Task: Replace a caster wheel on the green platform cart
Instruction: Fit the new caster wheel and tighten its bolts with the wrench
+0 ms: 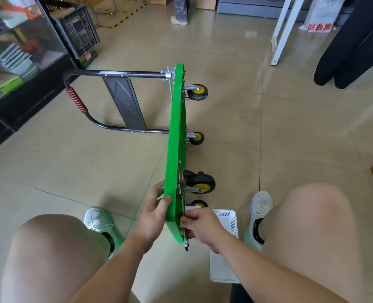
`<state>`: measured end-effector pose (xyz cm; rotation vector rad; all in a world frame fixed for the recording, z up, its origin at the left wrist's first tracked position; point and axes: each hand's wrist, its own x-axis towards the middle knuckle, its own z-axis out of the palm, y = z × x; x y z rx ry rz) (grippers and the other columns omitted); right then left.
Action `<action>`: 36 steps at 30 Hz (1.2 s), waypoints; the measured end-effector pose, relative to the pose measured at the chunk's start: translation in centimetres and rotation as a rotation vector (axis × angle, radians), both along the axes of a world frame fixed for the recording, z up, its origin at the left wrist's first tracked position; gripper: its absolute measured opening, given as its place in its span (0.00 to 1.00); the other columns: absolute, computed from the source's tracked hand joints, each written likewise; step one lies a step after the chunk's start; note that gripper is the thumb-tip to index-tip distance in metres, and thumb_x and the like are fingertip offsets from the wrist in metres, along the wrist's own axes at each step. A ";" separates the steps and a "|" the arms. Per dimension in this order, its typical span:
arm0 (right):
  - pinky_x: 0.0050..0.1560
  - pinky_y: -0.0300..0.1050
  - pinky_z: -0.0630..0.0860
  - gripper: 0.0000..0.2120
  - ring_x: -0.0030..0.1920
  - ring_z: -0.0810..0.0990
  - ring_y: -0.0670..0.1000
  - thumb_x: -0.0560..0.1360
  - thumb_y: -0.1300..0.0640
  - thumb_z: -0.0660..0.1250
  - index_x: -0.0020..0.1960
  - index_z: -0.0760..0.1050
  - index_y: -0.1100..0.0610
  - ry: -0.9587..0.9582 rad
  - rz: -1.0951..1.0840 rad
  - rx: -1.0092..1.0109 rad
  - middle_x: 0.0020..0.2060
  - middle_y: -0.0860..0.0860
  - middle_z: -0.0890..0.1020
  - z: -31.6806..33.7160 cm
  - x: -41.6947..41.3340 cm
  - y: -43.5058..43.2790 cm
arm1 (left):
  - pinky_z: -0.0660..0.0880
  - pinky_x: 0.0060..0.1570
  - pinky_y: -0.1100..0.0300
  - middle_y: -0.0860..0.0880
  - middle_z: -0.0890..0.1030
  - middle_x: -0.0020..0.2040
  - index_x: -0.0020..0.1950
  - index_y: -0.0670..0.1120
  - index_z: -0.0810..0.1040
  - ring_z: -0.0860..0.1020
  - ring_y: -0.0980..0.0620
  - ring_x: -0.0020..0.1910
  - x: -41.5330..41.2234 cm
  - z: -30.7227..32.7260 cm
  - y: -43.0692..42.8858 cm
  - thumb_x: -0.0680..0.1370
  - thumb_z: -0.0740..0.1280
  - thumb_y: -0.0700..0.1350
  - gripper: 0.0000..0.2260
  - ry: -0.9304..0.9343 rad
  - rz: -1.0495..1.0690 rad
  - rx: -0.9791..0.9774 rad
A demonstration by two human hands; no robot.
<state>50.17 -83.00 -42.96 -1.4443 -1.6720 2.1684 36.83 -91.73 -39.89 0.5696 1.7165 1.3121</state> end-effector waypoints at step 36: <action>0.22 0.35 0.74 0.03 0.21 0.75 0.46 0.83 0.62 0.62 0.56 0.73 0.60 0.088 -0.227 -0.472 0.33 0.54 0.74 10.0 -3.1 3.0 | 0.77 0.63 0.52 0.55 0.81 0.65 0.67 0.65 0.74 0.82 0.53 0.61 -0.2 -0.1 -0.1 0.77 0.62 0.53 0.19 -0.028 -0.008 0.028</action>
